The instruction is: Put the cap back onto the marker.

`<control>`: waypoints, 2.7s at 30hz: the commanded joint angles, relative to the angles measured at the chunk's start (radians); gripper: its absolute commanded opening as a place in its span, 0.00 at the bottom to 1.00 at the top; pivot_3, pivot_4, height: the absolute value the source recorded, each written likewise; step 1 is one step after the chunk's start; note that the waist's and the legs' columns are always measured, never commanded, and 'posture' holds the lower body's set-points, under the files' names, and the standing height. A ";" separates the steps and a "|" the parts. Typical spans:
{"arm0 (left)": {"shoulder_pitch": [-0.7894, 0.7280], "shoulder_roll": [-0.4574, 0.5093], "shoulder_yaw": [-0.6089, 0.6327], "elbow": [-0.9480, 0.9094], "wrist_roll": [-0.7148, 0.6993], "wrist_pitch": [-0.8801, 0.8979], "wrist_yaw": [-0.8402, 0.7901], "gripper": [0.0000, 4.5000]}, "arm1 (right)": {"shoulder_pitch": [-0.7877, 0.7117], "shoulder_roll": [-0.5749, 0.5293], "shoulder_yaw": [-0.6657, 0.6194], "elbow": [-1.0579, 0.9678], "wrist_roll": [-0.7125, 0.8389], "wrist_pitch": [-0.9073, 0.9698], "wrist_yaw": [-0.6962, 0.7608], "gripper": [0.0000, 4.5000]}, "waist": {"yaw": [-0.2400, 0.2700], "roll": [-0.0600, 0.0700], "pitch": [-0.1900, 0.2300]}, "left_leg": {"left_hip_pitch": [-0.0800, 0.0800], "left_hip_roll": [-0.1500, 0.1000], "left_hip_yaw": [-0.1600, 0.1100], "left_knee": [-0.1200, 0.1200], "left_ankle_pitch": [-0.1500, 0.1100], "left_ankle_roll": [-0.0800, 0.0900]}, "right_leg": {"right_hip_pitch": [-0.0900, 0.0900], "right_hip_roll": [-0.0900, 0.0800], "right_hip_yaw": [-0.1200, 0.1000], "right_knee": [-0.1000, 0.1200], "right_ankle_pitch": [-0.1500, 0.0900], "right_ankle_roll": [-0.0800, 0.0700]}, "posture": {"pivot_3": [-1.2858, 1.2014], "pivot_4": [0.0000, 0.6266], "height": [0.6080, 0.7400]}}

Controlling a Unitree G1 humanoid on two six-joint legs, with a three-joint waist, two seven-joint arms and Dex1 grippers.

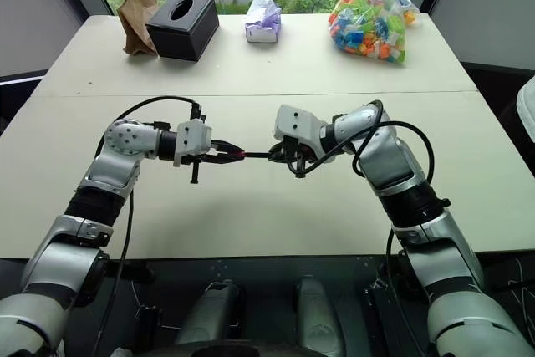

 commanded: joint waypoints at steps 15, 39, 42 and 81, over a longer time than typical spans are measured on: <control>-0.056 -0.042 0.017 -0.080 -0.075 0.096 0.003 0.00 | -0.020 0.045 0.120 -0.067 -0.008 -0.166 0.063 0.01 | -0.001 0.000 0.000 | 0.000 0.000 0.000 0.000 0.000 0.000 | 0.000 0.000 0.000 0.000 0.000 0.000 | 0.52 0.24 1.00; -0.104 -0.055 -0.016 -0.107 0.032 0.054 0.037 0.00 | -0.029 0.075 0.154 0.011 -0.090 -0.205 0.060 0.01 | -0.001 0.000 0.000 | 0.000 0.000 0.000 0.000 0.000 0.000 | 0.000 0.000 0.000 0.000 0.000 0.000 | 0.52 0.24 1.00; -0.106 -0.060 -0.012 -0.107 0.028 0.066 0.045 0.00 | -0.028 0.079 0.153 0.013 -0.096 -0.208 0.062 0.01 | -0.001 0.000 0.000 | 0.000 0.000 0.000 0.000 0.000 0.000 | 0.000 0.000 0.000 0.000 0.000 0.000 | 0.52 0.24 1.00; -0.021 -0.074 0.090 -0.102 -0.031 0.137 0.086 0.00 | -0.001 0.066 0.075 0.023 -0.097 -0.294 0.037 0.01 | -0.001 0.000 0.000 | 0.000 0.000 0.000 0.000 0.000 0.000 | 0.000 0.000 0.000 0.000 0.000 0.000 | 0.52 0.24 1.00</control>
